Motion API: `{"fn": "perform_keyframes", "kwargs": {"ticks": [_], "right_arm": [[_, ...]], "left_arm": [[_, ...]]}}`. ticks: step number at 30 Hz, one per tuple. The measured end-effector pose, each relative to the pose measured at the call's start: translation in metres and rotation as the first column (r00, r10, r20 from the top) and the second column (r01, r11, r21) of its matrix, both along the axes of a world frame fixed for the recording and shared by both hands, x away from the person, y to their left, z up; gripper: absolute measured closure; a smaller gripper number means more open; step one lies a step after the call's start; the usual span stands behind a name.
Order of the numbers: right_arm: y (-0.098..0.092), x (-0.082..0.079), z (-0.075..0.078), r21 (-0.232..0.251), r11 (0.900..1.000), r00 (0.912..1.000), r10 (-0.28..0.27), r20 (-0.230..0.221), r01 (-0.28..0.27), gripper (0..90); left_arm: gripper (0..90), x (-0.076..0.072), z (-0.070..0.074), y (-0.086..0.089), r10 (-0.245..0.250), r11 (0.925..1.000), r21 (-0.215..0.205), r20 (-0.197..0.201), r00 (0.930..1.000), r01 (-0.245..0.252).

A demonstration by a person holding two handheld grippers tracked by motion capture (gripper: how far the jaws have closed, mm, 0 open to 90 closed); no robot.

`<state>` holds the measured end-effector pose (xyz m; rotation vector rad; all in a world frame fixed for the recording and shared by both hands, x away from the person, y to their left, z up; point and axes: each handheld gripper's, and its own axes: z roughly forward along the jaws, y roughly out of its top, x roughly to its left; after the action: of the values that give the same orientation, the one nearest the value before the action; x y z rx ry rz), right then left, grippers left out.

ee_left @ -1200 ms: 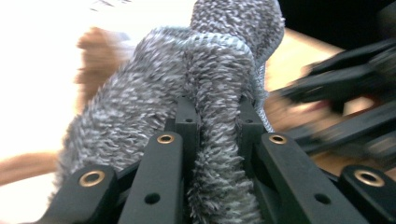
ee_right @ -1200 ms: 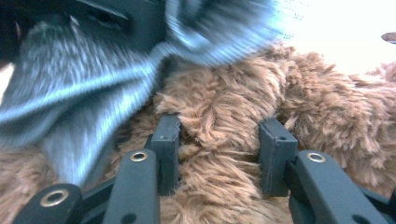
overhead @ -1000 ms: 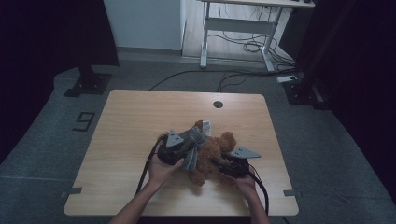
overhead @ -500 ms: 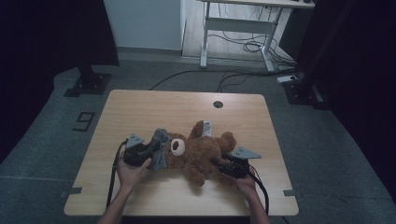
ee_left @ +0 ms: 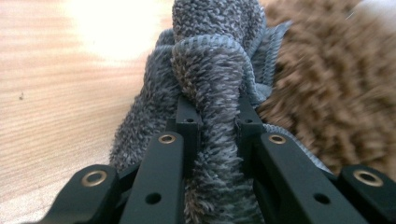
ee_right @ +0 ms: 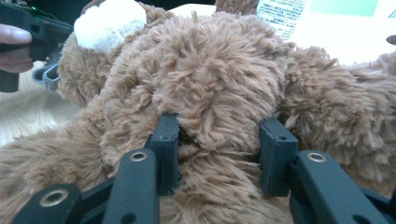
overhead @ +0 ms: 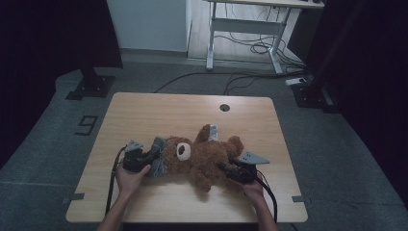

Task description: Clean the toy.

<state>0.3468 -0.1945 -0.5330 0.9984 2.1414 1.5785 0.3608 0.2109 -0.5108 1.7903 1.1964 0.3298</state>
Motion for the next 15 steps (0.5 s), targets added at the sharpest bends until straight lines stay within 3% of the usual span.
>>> {"fn": "perform_keyframes", "kwargs": {"ticks": [3, 7, 11, 15], "right_arm": [[-0.001, 0.000, 0.000, 0.003, 1.000, 1.0000, 0.001, -0.002, -0.001, 58.2], [0.000, 0.000, 0.000, 0.004, 1.000, 1.0000, 0.001, -0.001, -0.001, 58.2], [-0.001, 0.001, 0.000, 0.005, 1.000, 1.0000, 0.004, 0.000, -0.004, 58.0], [0.000, 0.000, 0.000, -0.003, 1.000, 1.0000, 0.005, 0.006, -0.005, 57.9]], "left_arm": [[77.2, -0.008, 0.016, -0.005, -0.009, 0.9995, -0.030, 0.054, 0.9985, 0.010], [77.2, -0.014, 0.040, -0.023, -0.058, 0.9960, -0.062, 0.108, 0.9925, 0.065], [77.1, -0.007, 0.058, -0.060, -0.124, 0.9903, -0.048, 0.122, 0.9848, 0.130], [77.1, 0.001, 0.071, -0.103, -0.203, 0.9783, -0.015, 0.128, 0.9707, 0.207]]}}
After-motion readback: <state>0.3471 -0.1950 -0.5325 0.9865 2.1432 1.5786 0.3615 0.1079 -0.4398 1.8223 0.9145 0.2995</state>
